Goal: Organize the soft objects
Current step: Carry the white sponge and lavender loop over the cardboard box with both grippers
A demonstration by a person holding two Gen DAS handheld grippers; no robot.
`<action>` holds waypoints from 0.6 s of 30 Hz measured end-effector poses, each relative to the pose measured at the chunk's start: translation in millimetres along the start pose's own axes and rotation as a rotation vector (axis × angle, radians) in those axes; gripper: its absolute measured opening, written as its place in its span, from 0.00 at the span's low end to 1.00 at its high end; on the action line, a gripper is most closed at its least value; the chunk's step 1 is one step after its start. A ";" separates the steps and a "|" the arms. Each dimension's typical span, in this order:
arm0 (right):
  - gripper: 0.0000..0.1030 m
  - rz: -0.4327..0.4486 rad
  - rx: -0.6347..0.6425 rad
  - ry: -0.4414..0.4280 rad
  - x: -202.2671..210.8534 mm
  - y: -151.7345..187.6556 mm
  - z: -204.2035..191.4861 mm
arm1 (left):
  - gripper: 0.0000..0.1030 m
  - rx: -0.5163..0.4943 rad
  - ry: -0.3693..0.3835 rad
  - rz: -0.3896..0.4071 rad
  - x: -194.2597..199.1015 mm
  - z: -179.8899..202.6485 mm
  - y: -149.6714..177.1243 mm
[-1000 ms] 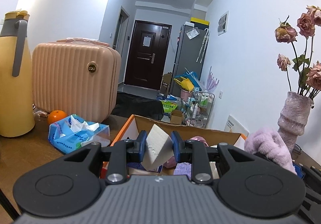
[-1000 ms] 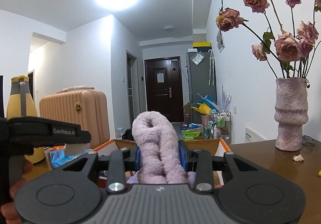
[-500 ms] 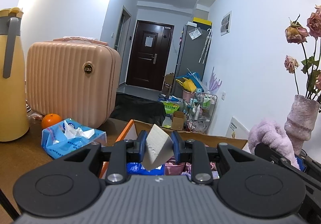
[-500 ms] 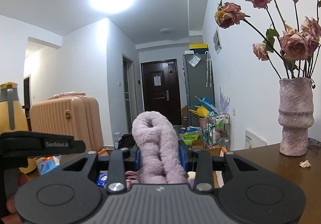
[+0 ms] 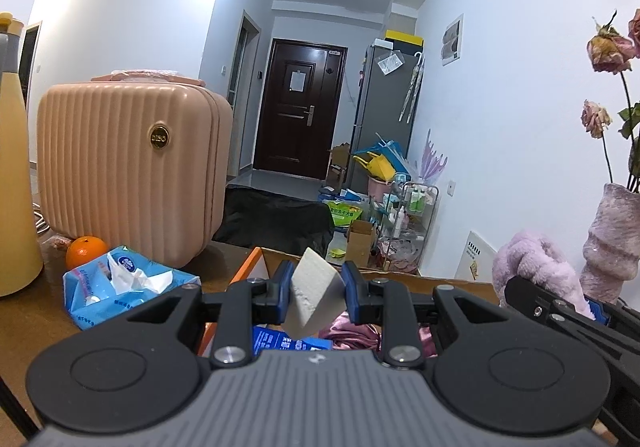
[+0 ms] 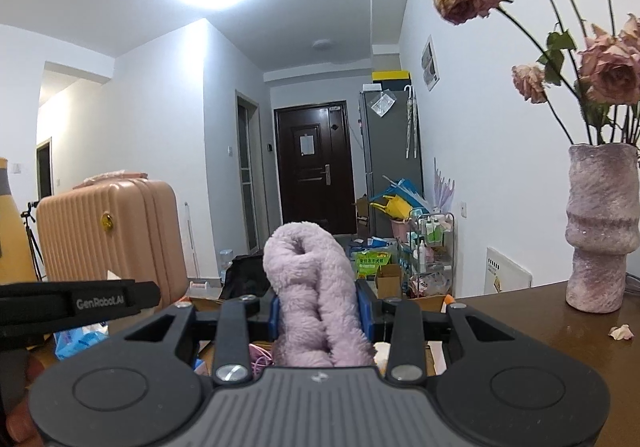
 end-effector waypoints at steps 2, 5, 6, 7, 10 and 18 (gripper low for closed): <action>0.34 -0.012 0.005 0.000 -6.8 0.2 -0.2 | 0.26 -0.009 -0.004 -0.002 -5.8 0.0 -0.4; 0.34 -0.031 0.013 -0.001 -15.2 0.8 -0.1 | 0.26 -0.016 -0.011 -0.006 -14.2 -1.9 -0.8; 0.34 -0.038 0.015 -0.001 -18.8 1.1 0.1 | 0.26 -0.017 -0.012 -0.008 -16.2 -1.6 -0.7; 0.34 -0.044 0.018 -0.001 -21.7 1.1 0.4 | 0.26 -0.019 -0.013 -0.010 -18.9 -1.5 -0.8; 0.34 -0.059 0.026 -0.003 -29.8 1.1 0.3 | 0.26 -0.025 -0.019 -0.014 -25.9 -3.5 -1.5; 0.34 -0.082 0.069 -0.012 -42.2 5.7 -7.3 | 0.26 -0.044 -0.023 -0.027 -40.3 -9.6 -1.7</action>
Point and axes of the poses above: each gripper's, at about its wrist camera, not at the fingertips, and x roughly against the way its jaws point, z to its right, y to its underside, the point moved 8 cm from there along -x, roughly the way its jaws point, and after that the axes turned 5 degrees about -z, right-handed, at the moved point
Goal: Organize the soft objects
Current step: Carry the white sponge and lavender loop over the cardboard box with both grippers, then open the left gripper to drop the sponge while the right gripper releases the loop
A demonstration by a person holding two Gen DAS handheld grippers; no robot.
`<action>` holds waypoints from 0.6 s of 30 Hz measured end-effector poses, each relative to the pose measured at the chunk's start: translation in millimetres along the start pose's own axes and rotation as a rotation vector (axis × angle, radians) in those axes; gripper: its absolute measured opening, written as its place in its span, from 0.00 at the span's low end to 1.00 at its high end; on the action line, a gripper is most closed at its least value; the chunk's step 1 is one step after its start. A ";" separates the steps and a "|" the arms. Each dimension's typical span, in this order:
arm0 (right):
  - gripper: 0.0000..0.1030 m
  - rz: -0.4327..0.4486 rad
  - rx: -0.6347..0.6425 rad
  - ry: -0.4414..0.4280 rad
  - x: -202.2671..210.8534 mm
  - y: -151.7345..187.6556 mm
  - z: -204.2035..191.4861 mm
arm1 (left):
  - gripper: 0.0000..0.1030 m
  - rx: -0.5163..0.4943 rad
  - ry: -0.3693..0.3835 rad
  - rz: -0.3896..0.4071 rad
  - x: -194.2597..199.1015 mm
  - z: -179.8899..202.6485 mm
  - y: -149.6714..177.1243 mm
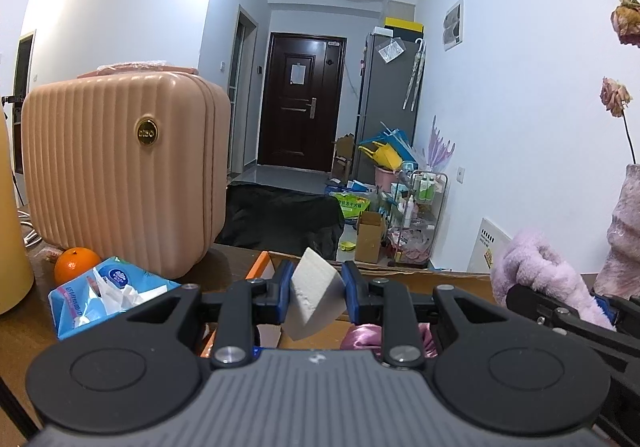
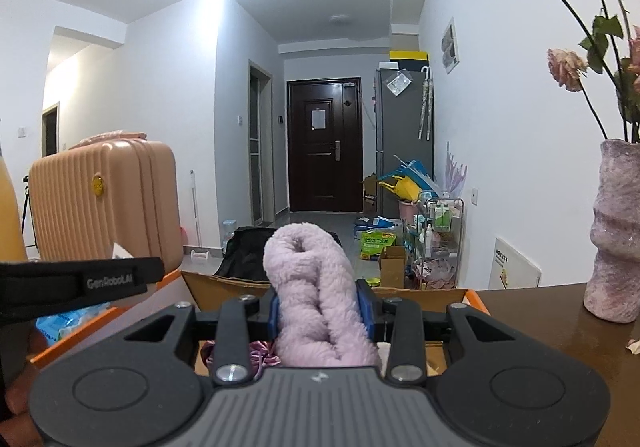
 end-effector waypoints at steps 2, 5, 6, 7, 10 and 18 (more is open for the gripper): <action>0.34 0.000 0.003 -0.005 -0.9 -1.0 -0.9 | 0.26 -0.004 -0.002 -0.007 -3.9 -0.9 1.3; 0.35 -0.007 -0.002 -0.014 -1.3 -1.0 0.9 | 0.27 -0.010 -0.004 -0.019 -7.4 -1.4 4.5; 0.35 -0.007 -0.003 -0.016 -1.0 -1.0 1.3 | 0.27 -0.012 -0.002 -0.023 -7.9 -0.6 5.8; 0.35 -0.008 -0.003 -0.016 -0.8 -0.9 1.4 | 0.27 -0.015 -0.002 -0.024 -10.3 -0.4 5.7; 0.35 -0.007 -0.001 -0.017 -0.5 -1.3 3.5 | 0.27 -0.031 -0.004 -0.020 -10.4 1.7 8.0; 0.37 -0.007 -0.008 -0.018 -1.3 -1.9 5.4 | 0.30 -0.043 -0.012 -0.025 -11.3 3.4 14.4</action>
Point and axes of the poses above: each gripper's, at about its wrist camera, not at the fingertips, and x roughly against the way its jaws point, z to its right, y to its underside, the point moved 8 cm from there along -x, roughly the way its jaws point, and after that the axes turned 5 degrees about -z, right-handed, at the moved point
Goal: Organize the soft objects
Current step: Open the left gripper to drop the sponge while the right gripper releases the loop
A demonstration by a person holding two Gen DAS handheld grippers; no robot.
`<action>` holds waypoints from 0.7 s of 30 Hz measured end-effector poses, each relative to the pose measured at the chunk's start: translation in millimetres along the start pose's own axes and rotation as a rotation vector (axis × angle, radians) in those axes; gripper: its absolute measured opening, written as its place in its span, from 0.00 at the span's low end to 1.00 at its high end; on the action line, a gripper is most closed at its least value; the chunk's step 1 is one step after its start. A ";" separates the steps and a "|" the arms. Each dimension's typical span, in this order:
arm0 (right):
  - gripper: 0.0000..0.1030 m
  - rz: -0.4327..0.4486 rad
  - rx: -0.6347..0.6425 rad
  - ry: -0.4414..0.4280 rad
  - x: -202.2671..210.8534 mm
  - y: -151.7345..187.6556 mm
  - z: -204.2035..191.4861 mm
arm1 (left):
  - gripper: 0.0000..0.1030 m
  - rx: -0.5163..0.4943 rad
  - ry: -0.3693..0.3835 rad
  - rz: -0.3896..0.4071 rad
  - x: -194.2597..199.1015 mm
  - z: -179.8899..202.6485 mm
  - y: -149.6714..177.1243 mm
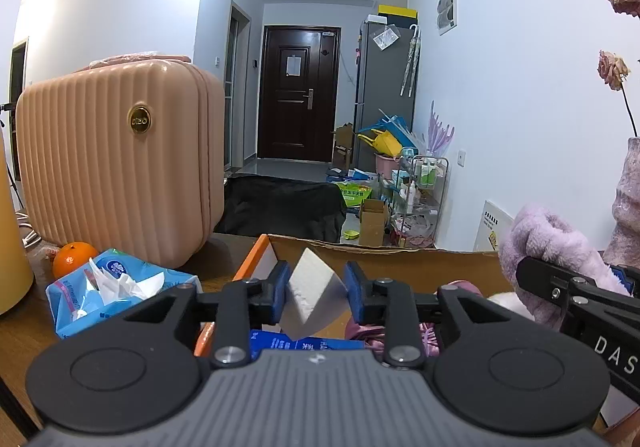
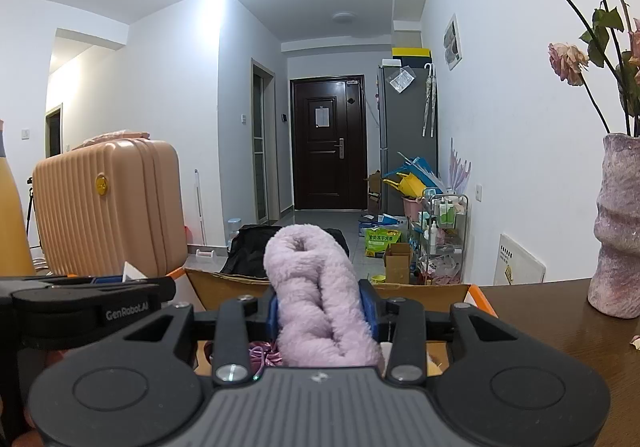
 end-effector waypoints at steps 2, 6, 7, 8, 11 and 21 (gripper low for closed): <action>0.41 0.001 0.002 0.002 0.0 0.1 0.1 | 0.33 0.000 -0.004 -0.001 -0.2 -0.2 0.0; 0.42 0.007 -0.001 0.004 0.3 0.3 -0.3 | 0.52 0.007 -0.021 0.000 0.4 -1.8 0.7; 0.42 0.007 -0.002 0.003 0.2 0.2 -0.3 | 0.56 0.008 -0.035 0.003 0.5 -3.5 0.8; 0.43 0.010 -0.002 0.003 1.1 0.7 -0.2 | 0.61 0.010 -0.045 0.007 1.1 -5.2 0.6; 0.55 0.016 -0.005 0.002 1.9 0.4 -0.5 | 0.82 0.028 -0.053 0.012 3.0 -8.4 0.0; 0.94 0.060 -0.041 0.013 11.4 -0.1 3.1 | 1.00 0.063 -0.092 0.027 5.5 -17.2 -1.5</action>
Point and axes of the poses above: each gripper's, at about its wrist camera, not at the fingertips, and x roughly against the way its jaws point, z to its right, y to its underside, the point moved 8 cm from there along -x, roughly the way its jaws point, and after that the axes turned 5 degrees about -z, right-handed, at the moved point
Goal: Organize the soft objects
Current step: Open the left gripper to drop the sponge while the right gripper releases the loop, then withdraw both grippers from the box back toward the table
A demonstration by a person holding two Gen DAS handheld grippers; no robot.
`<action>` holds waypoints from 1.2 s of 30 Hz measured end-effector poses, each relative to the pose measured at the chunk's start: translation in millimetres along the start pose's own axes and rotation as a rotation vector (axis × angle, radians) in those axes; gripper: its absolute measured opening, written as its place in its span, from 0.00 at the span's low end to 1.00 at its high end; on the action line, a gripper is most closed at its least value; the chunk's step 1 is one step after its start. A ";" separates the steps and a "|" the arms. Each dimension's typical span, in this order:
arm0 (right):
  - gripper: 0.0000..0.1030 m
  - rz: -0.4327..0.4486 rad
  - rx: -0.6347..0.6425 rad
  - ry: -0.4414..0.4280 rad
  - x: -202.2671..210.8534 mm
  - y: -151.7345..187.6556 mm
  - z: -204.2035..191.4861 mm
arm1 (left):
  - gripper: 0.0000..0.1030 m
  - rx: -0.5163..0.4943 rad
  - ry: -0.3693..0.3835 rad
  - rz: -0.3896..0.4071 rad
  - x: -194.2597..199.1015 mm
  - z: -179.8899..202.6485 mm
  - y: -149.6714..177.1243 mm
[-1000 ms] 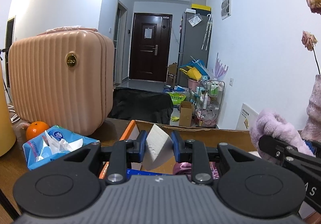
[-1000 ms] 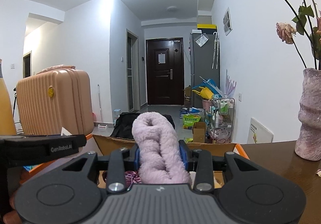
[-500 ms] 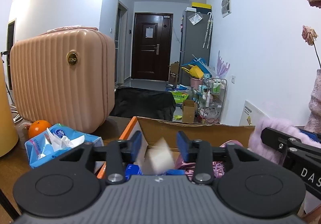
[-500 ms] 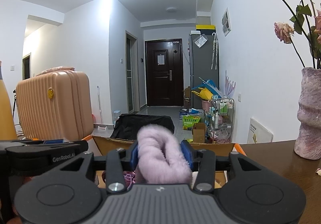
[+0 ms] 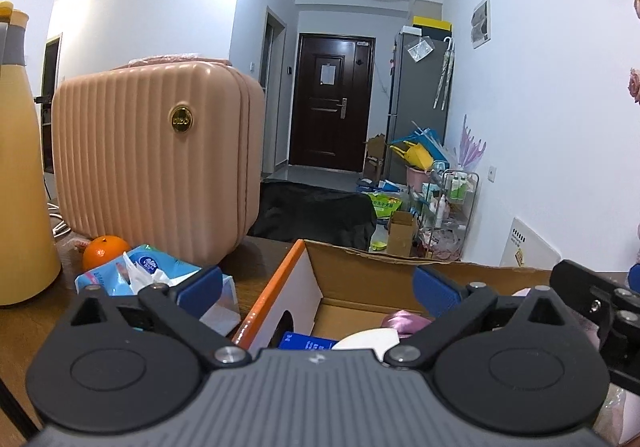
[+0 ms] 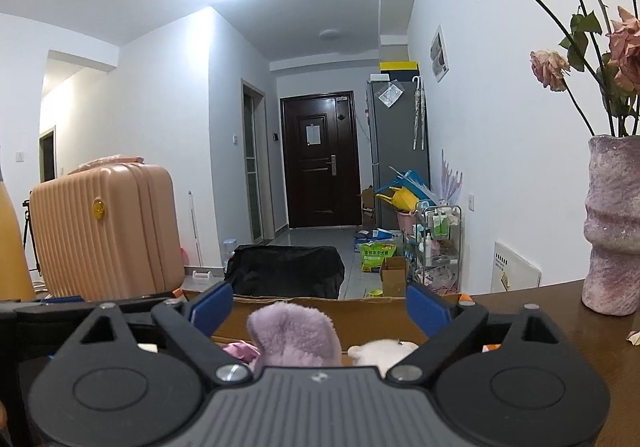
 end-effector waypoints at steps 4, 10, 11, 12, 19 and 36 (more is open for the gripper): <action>0.97 0.006 0.005 0.000 1.6 -0.4 -0.7 | 1.00 0.004 -0.004 -0.002 -0.7 -1.1 0.0; 1.00 0.015 0.013 0.000 2.1 -0.4 -2.0 | 1.00 0.013 -0.007 -0.013 -2.8 -2.7 2.0; 1.00 0.016 0.015 0.000 3.1 -0.5 -2.4 | 1.00 0.017 -0.007 -0.013 -2.6 -3.2 2.0; 1.00 0.019 0.016 0.001 3.6 -0.5 -2.6 | 1.00 0.020 -0.007 -0.013 -1.9 -3.6 2.0; 1.00 0.042 0.000 -0.002 13.6 1.9 -0.4 | 1.00 0.033 -0.025 -0.003 6.7 -7.5 4.1; 1.00 0.091 -0.006 0.040 64.5 8.0 13.0 | 1.00 0.025 -0.026 0.030 53.5 -20.6 14.3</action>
Point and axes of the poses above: each gripper's, at about its wrist camera, not at the fingertips, and x roughly against the way its jaws point, z to its right, y to its underside, the point moved 8 cm from there along -x, roughly the way its jaws point, and after that the axes turned 5 degrees about -z, right-handed, at the moved point
